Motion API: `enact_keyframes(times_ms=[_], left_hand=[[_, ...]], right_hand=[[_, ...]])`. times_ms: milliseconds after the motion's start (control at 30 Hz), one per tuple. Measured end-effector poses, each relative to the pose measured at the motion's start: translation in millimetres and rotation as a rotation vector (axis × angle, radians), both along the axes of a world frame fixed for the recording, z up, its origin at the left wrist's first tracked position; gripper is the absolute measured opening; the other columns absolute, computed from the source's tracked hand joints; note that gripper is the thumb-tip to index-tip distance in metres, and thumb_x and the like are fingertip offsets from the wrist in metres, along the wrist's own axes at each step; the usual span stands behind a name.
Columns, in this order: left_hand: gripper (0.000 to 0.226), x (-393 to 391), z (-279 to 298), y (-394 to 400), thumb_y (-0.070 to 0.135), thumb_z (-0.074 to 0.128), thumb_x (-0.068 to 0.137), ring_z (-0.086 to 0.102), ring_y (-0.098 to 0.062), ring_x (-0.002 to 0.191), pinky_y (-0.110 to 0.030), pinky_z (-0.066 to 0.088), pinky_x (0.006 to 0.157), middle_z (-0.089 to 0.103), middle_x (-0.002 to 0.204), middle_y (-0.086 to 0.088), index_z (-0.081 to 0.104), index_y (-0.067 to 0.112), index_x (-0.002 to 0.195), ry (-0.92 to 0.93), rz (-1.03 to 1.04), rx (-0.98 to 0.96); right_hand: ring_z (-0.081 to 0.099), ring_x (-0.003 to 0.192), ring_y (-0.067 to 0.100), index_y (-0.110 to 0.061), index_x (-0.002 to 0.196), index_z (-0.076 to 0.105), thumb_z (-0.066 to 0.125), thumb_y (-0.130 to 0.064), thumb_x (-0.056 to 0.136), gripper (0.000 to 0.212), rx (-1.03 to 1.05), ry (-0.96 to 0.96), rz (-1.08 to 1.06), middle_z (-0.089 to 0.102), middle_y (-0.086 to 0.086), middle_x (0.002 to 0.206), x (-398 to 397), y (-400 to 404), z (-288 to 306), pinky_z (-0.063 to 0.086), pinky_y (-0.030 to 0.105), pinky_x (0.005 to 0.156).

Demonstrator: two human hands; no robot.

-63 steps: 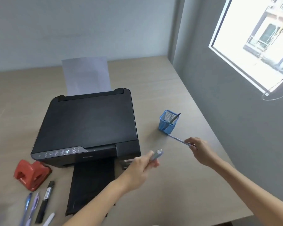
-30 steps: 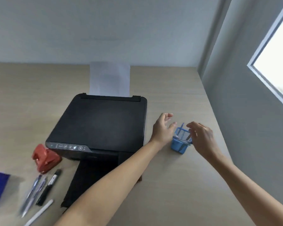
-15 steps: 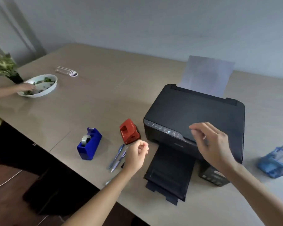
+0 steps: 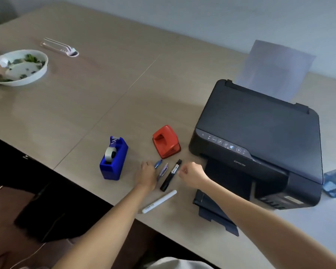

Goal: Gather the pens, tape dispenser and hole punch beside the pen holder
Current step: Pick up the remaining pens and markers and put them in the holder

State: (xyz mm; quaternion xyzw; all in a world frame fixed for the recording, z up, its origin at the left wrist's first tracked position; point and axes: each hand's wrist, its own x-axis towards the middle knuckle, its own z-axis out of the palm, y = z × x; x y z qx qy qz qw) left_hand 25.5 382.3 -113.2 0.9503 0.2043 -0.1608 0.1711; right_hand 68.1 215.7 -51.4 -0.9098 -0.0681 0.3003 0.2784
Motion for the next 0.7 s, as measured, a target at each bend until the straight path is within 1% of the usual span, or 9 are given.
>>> enact_keyframes(times_ms=[100,200,300,433,500,567,600,633,700], left_hand=[[0.037,-1,0,4,0.008,0.067,0.082,0.059,-0.034,0.106,-0.040,0.050,0.078,0.057,0.118,-0.019,0.047,0.001,0.112,-0.027,0.006,-0.056],[0.025,-5,3,8,0.002,0.060,0.086,0.064,-0.037,0.096,-0.042,0.050,0.073,0.064,0.105,-0.020,0.044,0.001,0.106,-0.090,0.027,-0.174],[0.019,-14,5,5,0.010,0.056,0.090,0.063,-0.036,0.088,-0.042,0.049,0.070,0.063,0.099,-0.019,0.045,0.001,0.103,-0.152,0.040,-0.286],[0.028,-12,2,-3,0.021,0.057,0.092,0.060,-0.038,0.097,-0.044,0.048,0.074,0.059,0.109,-0.020,0.047,-0.001,0.107,-0.145,-0.002,-0.243],[0.024,-7,-3,-6,0.019,0.054,0.093,0.058,-0.038,0.102,-0.045,0.048,0.078,0.058,0.113,-0.020,0.048,0.001,0.108,-0.122,-0.015,-0.184],[0.020,-2,-8,-4,0.016,0.048,0.096,0.057,-0.037,0.108,-0.045,0.047,0.081,0.058,0.119,-0.019,0.050,0.003,0.111,-0.070,-0.005,-0.120],[0.020,0,-10,-1,0.015,0.045,0.097,0.057,-0.036,0.111,-0.045,0.047,0.084,0.057,0.121,-0.018,0.050,0.003,0.113,-0.041,-0.012,-0.091],[0.021,2,-11,3,0.012,0.042,0.097,0.056,-0.036,0.112,-0.044,0.047,0.086,0.057,0.122,-0.019,0.051,0.003,0.115,-0.020,-0.039,-0.055],[0.023,2,-14,13,0.007,0.043,0.096,0.058,-0.036,0.111,-0.043,0.048,0.087,0.059,0.122,-0.020,0.052,0.000,0.116,0.016,-0.117,0.026]], right_hand=[[0.058,0.080,0.029,-0.004,0.083,0.056,0.050,-0.030,0.095,0.029,-0.041,0.051,-0.185,0.059,0.013,0.077,9,23,-19,0.052,0.036,0.076],[0.064,0.100,0.032,-0.003,0.106,0.061,0.050,-0.041,0.093,0.042,-0.114,0.082,-0.273,0.065,0.015,0.105,18,39,-35,0.052,0.039,0.083],[0.064,0.106,0.032,-0.004,0.115,0.062,0.053,-0.031,0.092,0.037,-0.197,0.065,-0.248,0.064,0.015,0.117,24,45,-47,0.055,0.042,0.088],[0.063,0.104,0.035,0.003,0.117,0.057,0.047,-0.021,0.096,0.034,-0.164,0.016,-0.240,0.063,0.021,0.115,30,41,-49,0.053,0.040,0.086],[0.063,0.088,0.030,0.002,0.114,0.052,0.041,-0.020,0.098,0.029,-0.012,-0.078,-0.246,0.063,0.016,0.098,27,36,-40,0.050,0.040,0.077],[0.051,0.064,0.021,-0.008,0.099,0.046,0.043,-0.016,0.096,0.009,0.182,-0.208,-0.095,0.054,0.001,0.073,15,29,-26,0.043,0.036,0.065],[0.046,0.059,0.021,-0.013,0.094,0.042,0.046,-0.016,0.094,0.005,0.232,-0.244,0.049,0.052,-0.003,0.068,6,27,-21,0.041,0.036,0.062],[0.046,0.059,0.023,-0.018,0.092,0.040,0.050,-0.019,0.094,0.010,0.237,-0.253,0.190,0.054,-0.001,0.069,-5,27,-19,0.043,0.038,0.061],[0.058,0.072,0.030,-0.017,0.098,0.047,0.057,-0.032,0.091,0.020,0.118,-0.171,0.439,0.064,0.009,0.087,-27,30,-20,0.048,0.038,0.066]])
